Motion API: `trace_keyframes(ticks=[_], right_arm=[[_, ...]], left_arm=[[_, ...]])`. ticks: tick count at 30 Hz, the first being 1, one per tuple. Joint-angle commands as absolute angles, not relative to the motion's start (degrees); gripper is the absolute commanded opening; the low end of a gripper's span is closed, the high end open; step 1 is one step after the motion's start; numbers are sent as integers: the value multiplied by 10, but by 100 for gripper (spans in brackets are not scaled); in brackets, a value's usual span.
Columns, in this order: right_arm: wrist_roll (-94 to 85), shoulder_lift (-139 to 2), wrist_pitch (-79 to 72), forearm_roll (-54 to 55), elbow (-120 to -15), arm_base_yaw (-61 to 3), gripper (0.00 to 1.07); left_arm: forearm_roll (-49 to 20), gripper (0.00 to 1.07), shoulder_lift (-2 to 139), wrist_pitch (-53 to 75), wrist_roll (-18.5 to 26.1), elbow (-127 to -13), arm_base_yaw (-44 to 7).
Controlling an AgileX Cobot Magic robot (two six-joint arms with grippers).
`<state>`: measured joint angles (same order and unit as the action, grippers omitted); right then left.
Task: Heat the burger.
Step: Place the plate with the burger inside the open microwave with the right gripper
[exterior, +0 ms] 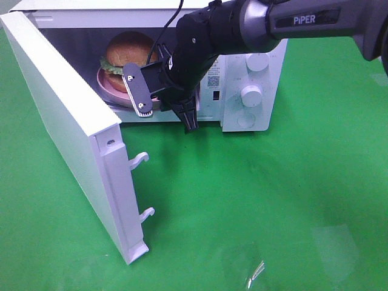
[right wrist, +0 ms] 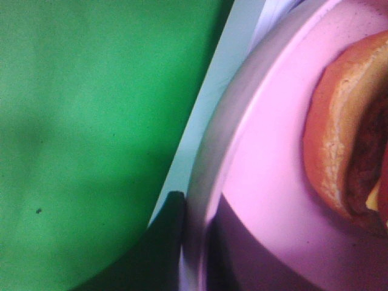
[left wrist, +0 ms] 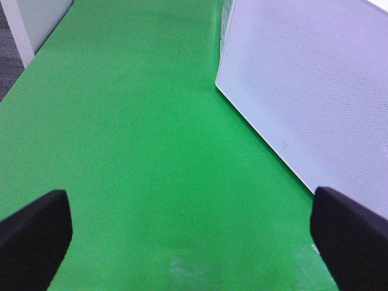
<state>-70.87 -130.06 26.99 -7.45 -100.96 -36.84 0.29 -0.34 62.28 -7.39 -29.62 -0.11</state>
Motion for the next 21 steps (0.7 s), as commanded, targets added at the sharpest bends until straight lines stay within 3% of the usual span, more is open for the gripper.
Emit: trace_keyframes(ticks=[1,8,11,21], right_arm=[[-704,-1294,233,-80,-1023,-367,7],[-694,-1294,230,-80,-1023,-367,25],[-690,-1294,220,-80,-1023,-367,37],[-645,-1296,198,-80,-1023,-367,40]], left_arm=[[4,101,-12,613,-72,-297,1],[4,101,-12,613,-72,-297,1],[4,101,-12,613,-72,-297,1],[4,101,-12,613,-72,-297,1]])
